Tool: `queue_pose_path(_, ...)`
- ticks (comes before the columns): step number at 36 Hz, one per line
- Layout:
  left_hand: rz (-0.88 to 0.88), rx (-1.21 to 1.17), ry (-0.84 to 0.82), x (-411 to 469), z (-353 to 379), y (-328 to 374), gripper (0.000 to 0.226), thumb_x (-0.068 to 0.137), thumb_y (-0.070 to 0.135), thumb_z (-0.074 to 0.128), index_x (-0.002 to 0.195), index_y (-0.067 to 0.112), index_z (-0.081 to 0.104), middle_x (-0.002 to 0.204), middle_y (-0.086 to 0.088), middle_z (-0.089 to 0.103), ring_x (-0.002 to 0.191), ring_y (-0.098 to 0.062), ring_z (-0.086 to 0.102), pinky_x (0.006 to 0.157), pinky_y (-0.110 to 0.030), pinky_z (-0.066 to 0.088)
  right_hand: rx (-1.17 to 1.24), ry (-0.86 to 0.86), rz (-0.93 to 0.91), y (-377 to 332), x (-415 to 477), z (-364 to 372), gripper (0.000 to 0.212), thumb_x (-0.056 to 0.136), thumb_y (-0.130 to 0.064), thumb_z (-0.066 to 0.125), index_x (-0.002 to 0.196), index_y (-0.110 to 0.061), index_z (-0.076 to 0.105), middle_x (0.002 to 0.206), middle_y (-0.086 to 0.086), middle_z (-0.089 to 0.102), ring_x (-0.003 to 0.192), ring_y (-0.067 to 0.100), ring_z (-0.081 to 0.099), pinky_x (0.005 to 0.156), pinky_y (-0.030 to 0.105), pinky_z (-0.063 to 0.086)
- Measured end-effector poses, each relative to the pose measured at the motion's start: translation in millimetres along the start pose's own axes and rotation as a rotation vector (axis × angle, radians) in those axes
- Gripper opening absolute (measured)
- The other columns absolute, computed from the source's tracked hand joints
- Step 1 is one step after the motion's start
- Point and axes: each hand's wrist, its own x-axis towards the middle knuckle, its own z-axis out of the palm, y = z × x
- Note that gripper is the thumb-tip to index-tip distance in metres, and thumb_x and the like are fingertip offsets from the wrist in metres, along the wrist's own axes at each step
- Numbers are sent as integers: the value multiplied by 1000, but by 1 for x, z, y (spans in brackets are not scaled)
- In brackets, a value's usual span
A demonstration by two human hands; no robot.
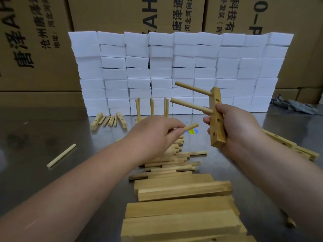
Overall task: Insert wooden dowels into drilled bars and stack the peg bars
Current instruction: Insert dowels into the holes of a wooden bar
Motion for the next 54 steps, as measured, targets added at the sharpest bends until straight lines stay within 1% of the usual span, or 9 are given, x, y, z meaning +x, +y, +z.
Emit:
queue_pose_path(3, 57, -142, 66, -2, -8, 12, 20, 87, 45, 42, 104, 48, 51, 78, 14, 59, 74, 4, 49, 54, -18, 38, 5, -35, -40, 0, -1, 1, 19, 94, -22, 47, 89, -14, 63, 67, -4, 70, 44, 6, 58, 50, 26, 40)
queue_pose_path(10, 99, -182, 70, -6, -11, 28, 23, 87, 25, 52, 99, 35, 69, 79, 10, 53, 76, -6, 49, 69, -33, 44, 18, -24, -83, 1, -4, 1, 15, 94, -24, 47, 91, -22, 61, 65, -3, 70, 48, 5, 62, 52, 27, 43)
queue_pose_path(16, 50, -126, 5, -6, -13, 26, 32, 91, 24, 53, 118, 38, 60, 89, 18, 51, 75, 6, 46, 67, -12, 34, 31, 10, -96, -5, -4, -1, 15, 94, -27, 48, 86, -25, 60, 68, -8, 71, 51, 2, 64, 50, 25, 42)
queue_pose_path(19, 69, -120, -7, -5, -14, 28, 32, 90, 23, 56, 119, 36, 60, 91, 17, 54, 80, 3, 48, 72, -16, 38, 6, 7, -121, -6, -4, -2, 15, 93, -26, 47, 92, -25, 62, 67, -14, 71, 52, 1, 63, 52, 26, 41)
queue_pose_path(31, 42, -264, 31, -6, -21, 30, 19, 77, 23, 72, 81, 39, 64, 73, 37, 55, 63, 9, 56, 59, -5, 39, -53, 7, -200, -8, -8, -3, 22, 94, -24, 43, 85, -26, 64, 84, -12, 73, 61, 4, 62, 55, 28, 42)
queue_pose_path(38, 91, -257, 49, -7, -21, 32, 16, 81, 26, 68, 94, 35, 67, 77, 21, 61, 75, 7, 57, 68, -11, 44, -68, 18, -226, -11, -8, -4, 21, 94, -25, 44, 93, -27, 64, 75, -16, 72, 56, 0, 62, 55, 29, 41)
queue_pose_path(44, 128, -252, 80, -8, -22, 32, 18, 84, 29, 62, 101, 31, 70, 68, 25, 57, 76, 8, 53, 70, -15, 42, -68, -1, -261, -11, -10, -2, 23, 95, -25, 43, 103, -25, 65, 76, -15, 72, 55, 1, 61, 53, 28, 41)
queue_pose_path(48, 102, -288, 62, -8, -23, 35, 12, 84, 30, 61, 93, 36, 66, 76, 32, 58, 76, 8, 55, 65, -8, 41, -74, -15, -284, -12, -11, -3, 22, 95, -24, 44, 101, -25, 65, 78, -14, 72, 56, 1, 60, 56, 28, 42)
queue_pose_path(54, 66, -354, 56, -10, -24, 41, 14, 81, 33, 65, 76, 46, 63, 80, 24, 62, 71, 2, 58, 63, -14, 46, -83, -49, -301, -11, -13, -1, 20, 95, -24, 45, 104, -26, 62, 83, -11, 73, 64, 6, 62, 58, 29, 43)
